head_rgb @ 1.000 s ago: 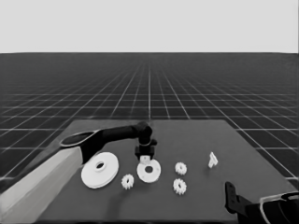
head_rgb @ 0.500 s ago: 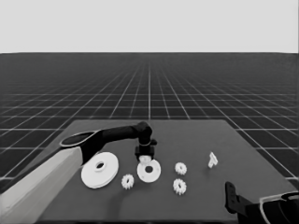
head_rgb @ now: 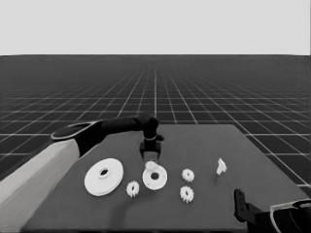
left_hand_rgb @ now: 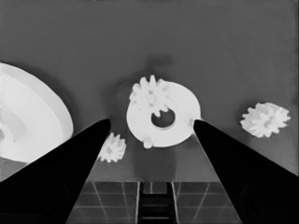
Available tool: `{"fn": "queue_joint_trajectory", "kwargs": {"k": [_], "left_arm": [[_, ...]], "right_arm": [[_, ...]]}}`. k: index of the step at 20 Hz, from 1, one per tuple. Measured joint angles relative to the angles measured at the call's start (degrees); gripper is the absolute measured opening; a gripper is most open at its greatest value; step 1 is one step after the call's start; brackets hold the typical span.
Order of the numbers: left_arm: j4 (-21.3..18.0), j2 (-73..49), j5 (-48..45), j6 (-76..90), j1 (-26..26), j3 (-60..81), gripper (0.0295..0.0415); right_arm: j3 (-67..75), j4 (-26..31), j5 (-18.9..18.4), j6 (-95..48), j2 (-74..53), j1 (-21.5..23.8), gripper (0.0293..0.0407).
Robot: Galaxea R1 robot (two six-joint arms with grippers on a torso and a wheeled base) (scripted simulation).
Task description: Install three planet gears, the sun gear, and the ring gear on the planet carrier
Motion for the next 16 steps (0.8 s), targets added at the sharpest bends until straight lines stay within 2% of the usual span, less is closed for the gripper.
{"fn": "queue_joint_trajectory", "kwargs": {"k": [2,3,5,12,13,14,16], "left_arm": [[-0.1,0.0,0.0,0.0,-0.1,0.0,0.0385],[1.4,-10.2,1.3,-11.0,0.7,21.0,0.0385],[2.6,-18.3,2.5,-16.9,1.9,35.1,0.0385],[3.2,-21.8,3.0,-19.1,2.4,41.1,0.0385],[8.8,-21.4,2.5,-17.5,7.6,39.1,0.0385],[12.0,-21.0,1.8,-16.2,11.2,37.2,0.0385],[14.7,-20.5,0.7,-14.7,14.2,34.8,0.0385]], "right_arm": [[0.0,0.0,0.0,0.0,0.0,0.0,0.0385],[0.0,0.0,0.0,0.0,0.0,0.0,0.0385],[0.0,0.0,0.0,0.0,0.0,0.0,0.0385],[0.0,0.0,0.0,0.0,0.0,0.0,0.0385],[0.0,0.0,0.0,0.0,0.0,0.0,0.0385],[0.0,0.0,0.0,0.0,0.0,0.0,0.0385],[0.0,0.0,0.0,0.0,0.0,0.0,0.0385]]}}
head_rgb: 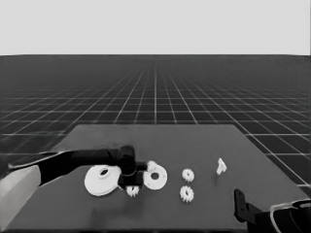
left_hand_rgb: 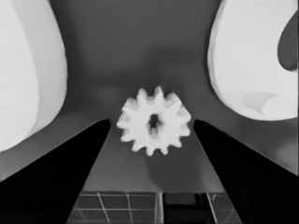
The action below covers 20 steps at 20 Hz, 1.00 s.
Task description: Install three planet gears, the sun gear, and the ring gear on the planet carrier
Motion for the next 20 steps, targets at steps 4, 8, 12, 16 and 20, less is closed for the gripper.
{"fn": "queue_joint_trajectory", "kwargs": {"k": [4,8,12,16,20], "left_arm": [[1.2,0.3,-0.6,0.7,1.2,-1.2,0.0385],[1.3,0.3,-0.7,0.8,1.3,-1.4,0.0314],[1.3,0.3,-0.7,0.8,1.3,-1.4,0.0312],[1.3,0.3,-0.7,0.8,1.3,-1.4,0.0312],[-9.7,-1.3,2.3,-4.2,-10.0,6.1,0.0312]], "right_arm": [[0.0,0.0,0.0,0.0,0.0,0.0,0.0385],[0.0,0.0,0.0,0.0,0.0,0.0,0.0385],[0.0,0.0,0.0,0.0,0.0,0.0,0.0385],[0.0,0.0,0.0,0.0,0.0,0.0,0.0385],[0.0,0.0,0.0,0.0,0.0,0.0,0.0385]]}}
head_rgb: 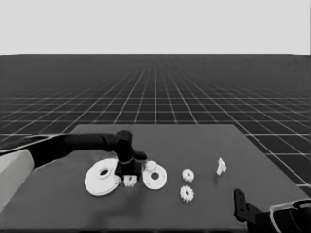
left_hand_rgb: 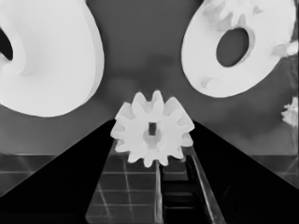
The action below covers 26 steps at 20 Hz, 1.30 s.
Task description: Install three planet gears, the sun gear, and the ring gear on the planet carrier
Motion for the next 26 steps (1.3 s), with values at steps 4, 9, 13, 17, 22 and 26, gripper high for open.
{"fn": "queue_joint_trajectory", "kwargs": {"k": [4,9,13,17,22,26], "left_arm": [[-1.6,0.0,0.0,-0.3,-1.5,0.3,0.0312],[-2.4,11.2,0.1,-0.5,-2.3,-10.6,0.0312],[-2.5,13.7,-0.1,0.1,-2.4,-13.8,0.0312],[1.5,14.3,-0.5,1.4,1.4,-15.8,0.0312],[6.7,15.0,-1.9,4.0,6.9,-19.5,0.0312],[7.0,15.1,-2.0,4.2,7.3,-19.8,0.0312]], "right_arm": [[0.0,0.0,0.0,0.0,0.0,0.0,0.0385],[0.0,0.0,0.0,0.0,0.0,0.0,0.0385],[0.0,0.0,0.0,0.0,0.0,0.0,0.0385],[0.0,0.0,0.0,0.0,0.0,0.0,0.0385],[0.0,0.0,0.0,0.0,0.0,0.0,0.0385],[0.0,0.0,0.0,0.0,0.0,0.0,0.0385]]}}
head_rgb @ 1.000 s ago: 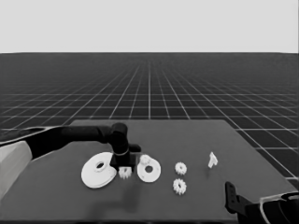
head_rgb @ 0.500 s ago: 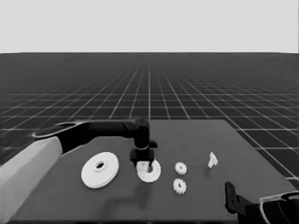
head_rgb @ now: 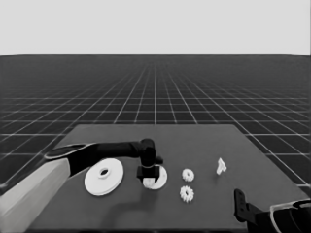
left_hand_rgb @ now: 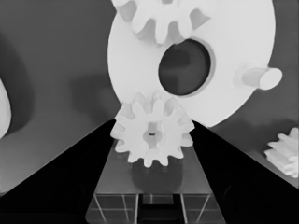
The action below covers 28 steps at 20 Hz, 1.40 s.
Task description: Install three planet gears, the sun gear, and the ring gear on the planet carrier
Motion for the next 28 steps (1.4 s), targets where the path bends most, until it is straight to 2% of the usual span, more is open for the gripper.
{"fn": "queue_joint_trajectory", "kwargs": {"k": [2,3,4,10,11,13,16,20,21,22,23,25,28], "left_arm": [[0.0,0.0,0.0,0.0,0.0,0.0,0.0372],[0.0,0.0,0.0,0.0,0.0,0.0,0.0381],[0.0,0.0,0.0,0.0,0.0,0.0,0.0383],[0.0,0.0,0.0,0.0,0.0,0.0,0.0385],[-3.5,-0.7,1.2,-2.0,-3.3,3.0,0.0385],[-7.4,-1.0,1.8,-3.5,-7.6,5.0,0.0385],[-9.1,-1.1,1.9,-3.9,-9.3,5.5,0.0385],[-9.5,-1.1,1.9,-4.0,-9.6,5.5,0.0385],[-6.7,-16.3,-18.6,23.8,-15.7,26.6,0.0408],[-5.0,-37.6,-31.1,52.3,-21.7,40.9,0.0410],[-4.0,-50.7,-38.4,73.4,-25.2,49.3,0.0402],[-3.0,-62.3,-45.2,93.0,-28.3,57.4,0.0389],[-2.7,-67.0,-48.1,101.3,-29.5,60.8,0.0385]], "right_arm": [[0.0,0.0,0.0,0.0,0.0,0.0,0.0385],[0.0,0.0,0.0,0.0,0.0,0.0,0.0385],[0.0,0.0,0.0,0.0,0.0,0.0,0.0385],[0.0,0.0,0.0,0.0,0.0,0.0,0.0385],[0.0,0.0,0.0,0.0,0.0,0.0,0.0385],[0.0,0.0,0.0,0.0,0.0,0.0,0.0385],[0.0,0.0,0.0,0.0,0.0,0.0,0.0385],[0.0,0.0,0.0,0.0,0.0,0.0,0.0385],[0.0,0.0,0.0,0.0,0.0,0.0,0.0385],[0.0,0.0,0.0,0.0,0.0,0.0,0.0385],[0.0,0.0,0.0,0.0,0.0,0.0,0.0385],[0.0,0.0,0.0,0.0,0.0,0.0,0.0385],[0.0,0.0,0.0,0.0,0.0,0.0,0.0385]]}}
